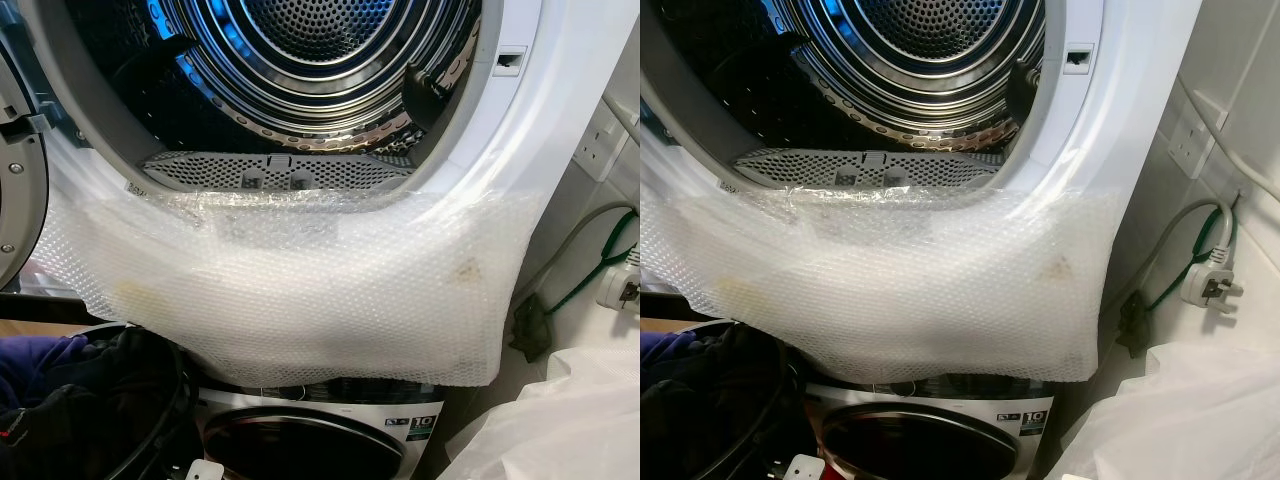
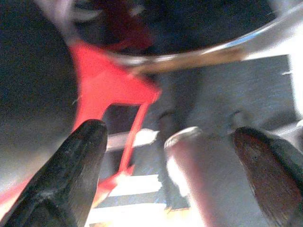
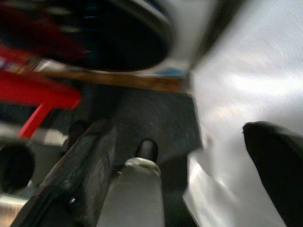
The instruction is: Clothes washing
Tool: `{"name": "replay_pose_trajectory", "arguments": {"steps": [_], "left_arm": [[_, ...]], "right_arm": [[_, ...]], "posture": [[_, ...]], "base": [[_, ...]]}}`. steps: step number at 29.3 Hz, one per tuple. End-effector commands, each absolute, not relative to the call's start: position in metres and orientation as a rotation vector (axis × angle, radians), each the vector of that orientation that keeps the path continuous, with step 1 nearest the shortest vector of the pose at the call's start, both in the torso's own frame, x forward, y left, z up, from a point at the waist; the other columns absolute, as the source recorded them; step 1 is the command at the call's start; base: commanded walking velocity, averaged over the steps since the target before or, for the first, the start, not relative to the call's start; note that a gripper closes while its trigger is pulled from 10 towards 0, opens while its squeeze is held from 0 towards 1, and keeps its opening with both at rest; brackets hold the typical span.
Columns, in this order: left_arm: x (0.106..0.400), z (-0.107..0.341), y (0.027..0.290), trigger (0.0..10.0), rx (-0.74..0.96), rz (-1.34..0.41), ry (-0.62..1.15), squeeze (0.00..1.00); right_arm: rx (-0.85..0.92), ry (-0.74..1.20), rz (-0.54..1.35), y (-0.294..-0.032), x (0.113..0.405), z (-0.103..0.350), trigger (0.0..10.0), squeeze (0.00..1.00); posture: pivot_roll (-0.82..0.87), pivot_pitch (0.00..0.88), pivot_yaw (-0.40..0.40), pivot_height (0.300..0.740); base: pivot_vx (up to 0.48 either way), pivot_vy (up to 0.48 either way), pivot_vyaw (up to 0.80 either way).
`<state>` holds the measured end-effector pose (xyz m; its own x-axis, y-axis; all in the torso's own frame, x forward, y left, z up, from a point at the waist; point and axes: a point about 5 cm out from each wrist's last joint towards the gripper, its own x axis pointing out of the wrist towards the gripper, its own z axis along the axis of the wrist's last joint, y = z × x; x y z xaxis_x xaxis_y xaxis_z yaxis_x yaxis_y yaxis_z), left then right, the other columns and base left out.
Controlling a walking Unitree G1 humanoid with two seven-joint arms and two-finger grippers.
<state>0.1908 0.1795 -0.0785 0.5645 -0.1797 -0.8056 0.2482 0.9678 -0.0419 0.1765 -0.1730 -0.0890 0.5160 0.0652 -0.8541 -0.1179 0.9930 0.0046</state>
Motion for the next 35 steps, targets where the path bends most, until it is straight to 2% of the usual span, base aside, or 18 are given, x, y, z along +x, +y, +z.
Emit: {"name": "replay_pose_trajectory", "arguments": {"steps": [1, 3, 15, 18, 19, 21, 29, 35], "left_arm": [[0.188, -0.079, 0.169, 10.0, 0.048, -0.376, 0.944, 0.0], [0.188, -0.079, 0.162, 10.0, 0.014, -0.432, 0.955, 0.0], [0.189, -0.077, 0.161, 10.0, -0.003, -0.482, 0.949, 0.0], [0.19, -0.077, 0.162, 10.0, 0.019, -0.48, 0.942, 0.0], [0.192, -0.076, 0.161, 10.0, 0.023, -0.48, 0.934, 0.0], [0.192, -0.076, 0.161, 10.0, 0.021, -0.483, 0.933, 0.0], [0.199, -0.071, 0.156, 10.0, 0.004, -0.538, 0.894, 0.0], [0.206, -0.06, 0.152, 10.0, -0.034, -0.645, 0.779, 0.0]], "right_arm": [[-0.141, 1.035, 0.245, -0.163, 0.177, -0.089, 10.0, 0.0], [-0.189, 1.047, 0.29, -0.163, 0.174, -0.091, 10.0, 0.0], [-0.233, 1.054, 0.298, -0.165, 0.171, -0.092, 10.0, 0.0], [-0.175, 1.064, 0.215, -0.169, 0.172, -0.092, 10.0, 0.0], [-0.049, 1.071, 0.086, -0.174, 0.172, -0.092, 10.0, 0.0], [0.007, 1.071, 0.039, -0.175, 0.172, -0.092, 10.0, 0.0], [-0.045, 1.114, 0.127, -0.17, 0.162, -0.096, 10.0, 0.0], [-0.079, 1.141, 0.162, -0.169, 0.154, -0.099, 10.0, 0.0]], "posture": [[0.15, 0.0, -0.046, 0.74], [0.15, 0.0, -0.046, 0.74], [0.15, 0.0, -0.039, 0.74], [0.14, 0.0, -0.033, 0.74], [0.14, 0.0, -0.031, 0.74], [0.14, 0.0, -0.031, 0.74], [0.13, 0.0, -0.023, 0.74], [0.13, 0.0, -0.01, 0.74]], "base": [[0.0, 0.0, 0.0], [0.0, 0.0, 0.0], [0.0, 0.0, 0.0], [0.0, 0.0, 0.0], [0.0, 0.0, 0.0], [0.0, 0.0, 0.0], [0.0, 0.0, 0.0], [0.0, 0.0, 0.0]]}}
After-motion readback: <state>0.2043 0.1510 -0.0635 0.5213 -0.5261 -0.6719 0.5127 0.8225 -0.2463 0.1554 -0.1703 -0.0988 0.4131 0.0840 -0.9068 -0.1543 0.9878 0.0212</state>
